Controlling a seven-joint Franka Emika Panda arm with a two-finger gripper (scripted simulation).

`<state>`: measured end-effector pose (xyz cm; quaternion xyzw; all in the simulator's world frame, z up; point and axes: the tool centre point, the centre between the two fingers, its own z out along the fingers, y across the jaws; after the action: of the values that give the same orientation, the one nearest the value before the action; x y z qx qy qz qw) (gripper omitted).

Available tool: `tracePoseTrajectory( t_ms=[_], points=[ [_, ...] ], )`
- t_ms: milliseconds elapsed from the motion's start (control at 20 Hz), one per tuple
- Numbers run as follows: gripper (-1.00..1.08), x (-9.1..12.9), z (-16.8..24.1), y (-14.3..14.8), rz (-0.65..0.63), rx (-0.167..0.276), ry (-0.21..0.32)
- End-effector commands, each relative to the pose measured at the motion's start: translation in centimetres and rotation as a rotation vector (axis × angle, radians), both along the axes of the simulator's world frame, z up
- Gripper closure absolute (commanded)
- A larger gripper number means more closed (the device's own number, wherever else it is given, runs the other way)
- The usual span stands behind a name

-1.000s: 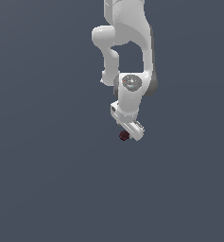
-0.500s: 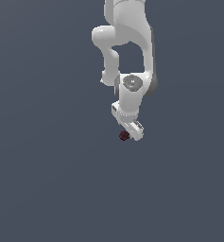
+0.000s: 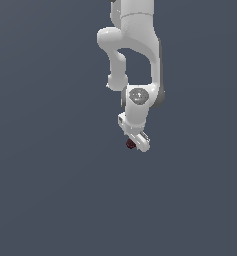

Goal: Pick up the object and move it to a goal position.

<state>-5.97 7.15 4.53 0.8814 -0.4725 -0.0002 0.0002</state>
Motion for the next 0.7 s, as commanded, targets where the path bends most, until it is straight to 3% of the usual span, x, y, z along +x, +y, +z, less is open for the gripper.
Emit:
tracePoseTrajectory(
  t_ms=[0,250,300,650],
  points=[
    [-0.92,-0.01,-1.01,0.01,-0.001,0.000,0.000],
    [-0.92,0.06,-1.69,0.01,-0.001,0.000,0.000],
    [1.08,0.06,-1.69,0.01,-0.001,0.000,0.000],
    [1.08,0.06,-1.69,0.01,-0.001,0.000,0.000]
  ],
)
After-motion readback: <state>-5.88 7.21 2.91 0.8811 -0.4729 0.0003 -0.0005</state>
